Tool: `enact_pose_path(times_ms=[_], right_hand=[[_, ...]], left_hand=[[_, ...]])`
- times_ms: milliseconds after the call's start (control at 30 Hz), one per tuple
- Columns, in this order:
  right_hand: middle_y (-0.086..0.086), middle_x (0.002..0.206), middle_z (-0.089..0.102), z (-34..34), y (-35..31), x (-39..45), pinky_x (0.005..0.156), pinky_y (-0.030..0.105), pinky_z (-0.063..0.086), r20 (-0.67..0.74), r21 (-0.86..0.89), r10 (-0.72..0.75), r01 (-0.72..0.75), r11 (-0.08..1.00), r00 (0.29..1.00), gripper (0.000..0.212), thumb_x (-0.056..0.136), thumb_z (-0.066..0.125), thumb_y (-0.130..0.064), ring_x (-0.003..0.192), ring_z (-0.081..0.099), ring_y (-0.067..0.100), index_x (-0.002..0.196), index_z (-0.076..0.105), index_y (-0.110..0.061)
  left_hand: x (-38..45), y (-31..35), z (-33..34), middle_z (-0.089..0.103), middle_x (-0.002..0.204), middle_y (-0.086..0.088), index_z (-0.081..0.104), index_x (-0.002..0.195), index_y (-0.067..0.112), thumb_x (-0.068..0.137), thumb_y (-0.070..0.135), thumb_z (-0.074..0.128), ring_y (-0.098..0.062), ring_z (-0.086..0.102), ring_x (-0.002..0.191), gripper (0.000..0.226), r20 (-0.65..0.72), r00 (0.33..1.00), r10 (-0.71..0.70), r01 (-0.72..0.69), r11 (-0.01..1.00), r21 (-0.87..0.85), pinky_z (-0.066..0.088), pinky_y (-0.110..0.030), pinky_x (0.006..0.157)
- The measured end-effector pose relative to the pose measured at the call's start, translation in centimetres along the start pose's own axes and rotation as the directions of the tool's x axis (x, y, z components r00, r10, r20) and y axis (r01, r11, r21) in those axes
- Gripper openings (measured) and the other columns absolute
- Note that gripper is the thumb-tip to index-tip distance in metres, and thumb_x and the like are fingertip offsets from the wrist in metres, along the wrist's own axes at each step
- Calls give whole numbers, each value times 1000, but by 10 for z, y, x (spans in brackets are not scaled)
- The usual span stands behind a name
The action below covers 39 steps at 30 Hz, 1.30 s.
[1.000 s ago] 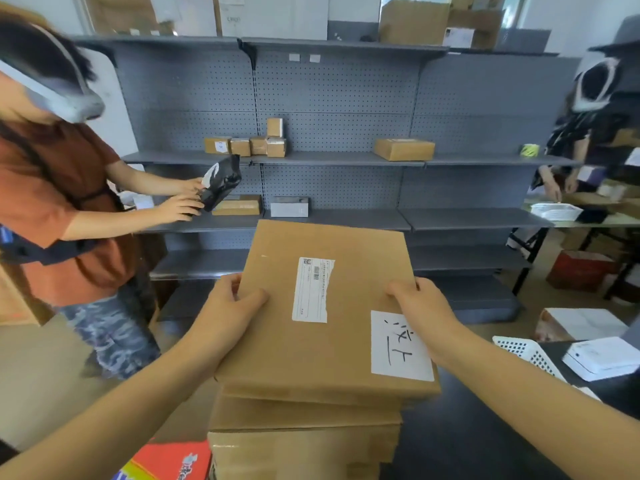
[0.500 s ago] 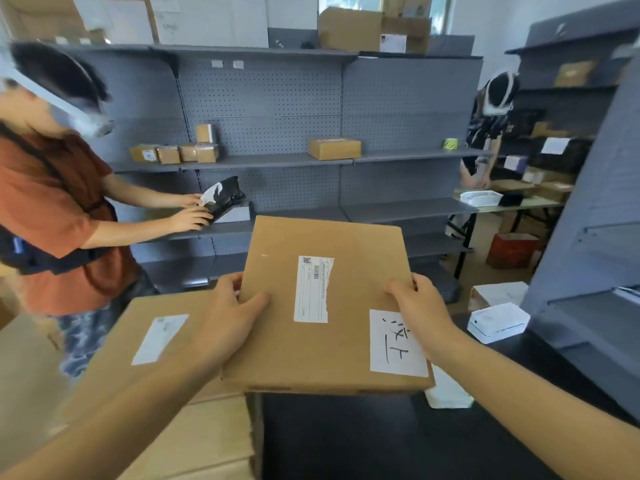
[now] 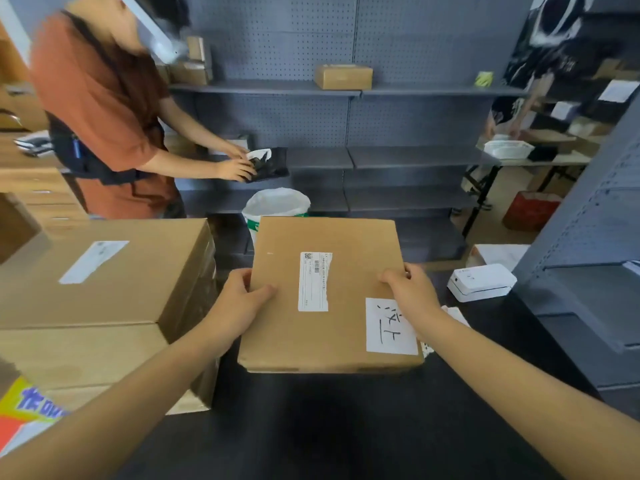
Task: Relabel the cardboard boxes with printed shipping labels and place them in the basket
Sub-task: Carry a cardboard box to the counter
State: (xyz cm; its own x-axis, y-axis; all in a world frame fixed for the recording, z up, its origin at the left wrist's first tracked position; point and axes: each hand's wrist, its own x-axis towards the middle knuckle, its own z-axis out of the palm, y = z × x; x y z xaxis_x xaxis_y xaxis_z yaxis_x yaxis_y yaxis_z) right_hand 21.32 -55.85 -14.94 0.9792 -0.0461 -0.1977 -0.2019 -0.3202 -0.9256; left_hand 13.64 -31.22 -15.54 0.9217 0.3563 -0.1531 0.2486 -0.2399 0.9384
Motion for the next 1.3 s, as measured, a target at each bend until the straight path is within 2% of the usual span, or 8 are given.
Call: enact_pose_path(times_ms=[133,233,333,567,900,1100,1200,1300], right_hand=[[4,96,69,20,41,22,59,31,53,82,-24,94,-92,995,992,33,87,56,-30,75,71,21,118,54,-17],[5,95,69,34,72,38,73,40,58,102,-58,139,-134,989,985,30,86,56,-28,79,70,23,113,56,-16],[4,97,67,46,102,45,71,35,55,124,-89,189,-179,980,974,29,87,57,-25,81,67,21,115,55,-16],[2,99,62,64,155,69,60,27,46,217,-192,298,-259,947,930,42,90,57,-26,81,62,15,128,47,-13],[10,118,61,71,203,88,85,40,52,293,-326,403,-306,895,867,49,90,58,-30,100,62,25,133,46,-9],[10,124,59,74,211,85,75,34,52,252,-301,393,-314,900,884,52,91,59,-25,100,62,22,138,41,-11],[11,144,38,80,207,77,101,43,44,121,-447,237,-160,880,964,67,88,59,-20,127,44,28,147,28,-11],[7,134,43,87,199,67,105,36,36,201,-619,-127,226,753,971,48,87,58,-14,123,40,26,133,47,-13]], left_hand=[[18,-43,12,57,117,0,36,125,22,93,29,59,-15,60,98,40,25,991,-131,131,991,-16,48,-27,70],[29,-74,21,56,119,0,35,126,23,93,31,58,-16,60,101,41,57,977,-204,204,979,10,51,-33,79],[32,-103,30,55,123,-2,31,138,15,93,27,59,-20,58,109,55,105,949,-296,295,955,23,49,-41,95],[41,-152,47,51,129,-4,26,143,12,92,28,61,-22,54,114,64,94,895,-436,435,900,31,48,-41,97],[43,-196,78,50,129,-4,25,143,14,91,20,60,-21,56,106,63,68,825,-560,563,826,-21,47,-36,85],[37,-211,82,47,128,-1,20,143,16,92,21,61,-23,53,114,66,108,828,-550,555,831,-21,48,-43,98],[38,-212,84,46,129,-2,21,142,17,92,23,60,-21,53,111,64,89,835,-544,548,836,-28,49,-39,93],[40,-213,90,45,131,-1,19,142,23,93,29,56,-20,53,112,62,44,835,-548,550,832,-77,49,-35,88]])
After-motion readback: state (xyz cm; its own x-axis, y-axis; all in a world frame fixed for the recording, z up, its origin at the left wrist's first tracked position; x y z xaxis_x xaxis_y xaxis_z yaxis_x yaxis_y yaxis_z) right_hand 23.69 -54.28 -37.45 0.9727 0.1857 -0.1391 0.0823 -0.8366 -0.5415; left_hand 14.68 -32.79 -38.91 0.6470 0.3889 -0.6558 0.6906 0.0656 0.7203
